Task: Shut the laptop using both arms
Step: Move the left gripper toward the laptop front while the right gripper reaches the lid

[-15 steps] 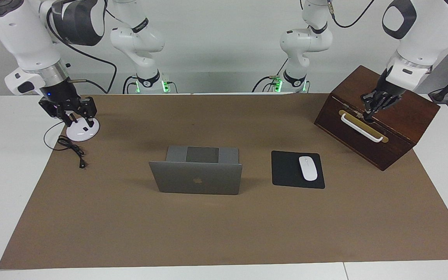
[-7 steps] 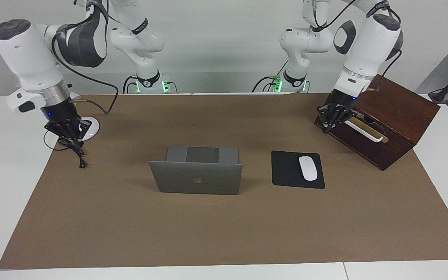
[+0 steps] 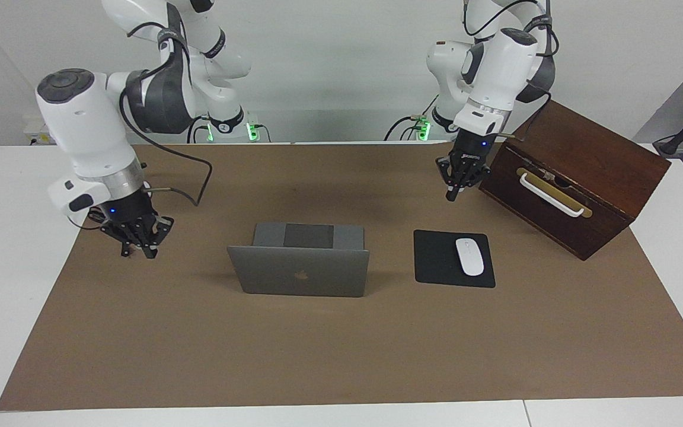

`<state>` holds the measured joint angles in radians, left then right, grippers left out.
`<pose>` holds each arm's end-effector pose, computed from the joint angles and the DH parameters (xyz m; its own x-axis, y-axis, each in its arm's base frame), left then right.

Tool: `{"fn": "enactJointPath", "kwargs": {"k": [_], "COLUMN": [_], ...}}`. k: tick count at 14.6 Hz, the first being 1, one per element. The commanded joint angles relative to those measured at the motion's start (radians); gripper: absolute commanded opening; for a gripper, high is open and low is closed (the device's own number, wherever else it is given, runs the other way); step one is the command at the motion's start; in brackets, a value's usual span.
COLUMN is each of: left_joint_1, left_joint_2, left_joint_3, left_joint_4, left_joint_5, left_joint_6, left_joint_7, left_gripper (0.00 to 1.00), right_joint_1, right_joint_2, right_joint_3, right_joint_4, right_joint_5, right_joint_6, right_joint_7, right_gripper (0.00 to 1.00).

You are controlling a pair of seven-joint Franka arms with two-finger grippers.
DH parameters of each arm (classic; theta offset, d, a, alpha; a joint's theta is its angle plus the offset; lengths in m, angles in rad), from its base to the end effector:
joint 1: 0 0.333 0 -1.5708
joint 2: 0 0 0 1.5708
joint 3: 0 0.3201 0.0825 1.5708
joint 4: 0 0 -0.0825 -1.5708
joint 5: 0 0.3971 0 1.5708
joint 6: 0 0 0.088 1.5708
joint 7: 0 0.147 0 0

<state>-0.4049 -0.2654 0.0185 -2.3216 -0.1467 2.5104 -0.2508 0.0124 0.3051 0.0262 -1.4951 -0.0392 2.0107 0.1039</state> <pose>0.4893 -0.2012 0.4579 0.9233 0.0142 0.3837 -0.0835 -0.9680 0.2367 0.6968 0.0212 0.4783 0.9761 -0.0522 0.2109 -0.0553 -0.9984 0.0085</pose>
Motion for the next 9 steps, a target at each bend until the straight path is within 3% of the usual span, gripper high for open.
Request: {"fn": "enactJointPath", "kwargs": {"k": [1,4,9], "left_joint_1": [-0.069,-0.130,-0.222], "left_joint_2": [-0.041,-0.015,0.089], "left_joint_3": [0.015,0.015,0.015], "left_joint_4": [-0.076,-0.131,-0.160], "left_joint_5": [-0.014,-0.014,-0.014], "left_joint_6": [0.093,0.241,0.413], "left_joint_7": [-0.031,-0.067,-0.077], "left_gripper": [0.00,0.00,0.00], "right_joint_1": [0.076,0.185,0.352], "right_joint_2": [0.153,0.259,0.266], "right_joint_3": [0.000,-0.008,-0.005], "right_joint_4": [0.202,0.340,0.339], "right_joint_5": [-0.024,-0.057,-0.151], "right_joint_6": [-0.010,-0.015,-0.026], "right_joint_7": [0.093,0.143,0.296], "right_gripper": [0.00,0.00,0.00]}}
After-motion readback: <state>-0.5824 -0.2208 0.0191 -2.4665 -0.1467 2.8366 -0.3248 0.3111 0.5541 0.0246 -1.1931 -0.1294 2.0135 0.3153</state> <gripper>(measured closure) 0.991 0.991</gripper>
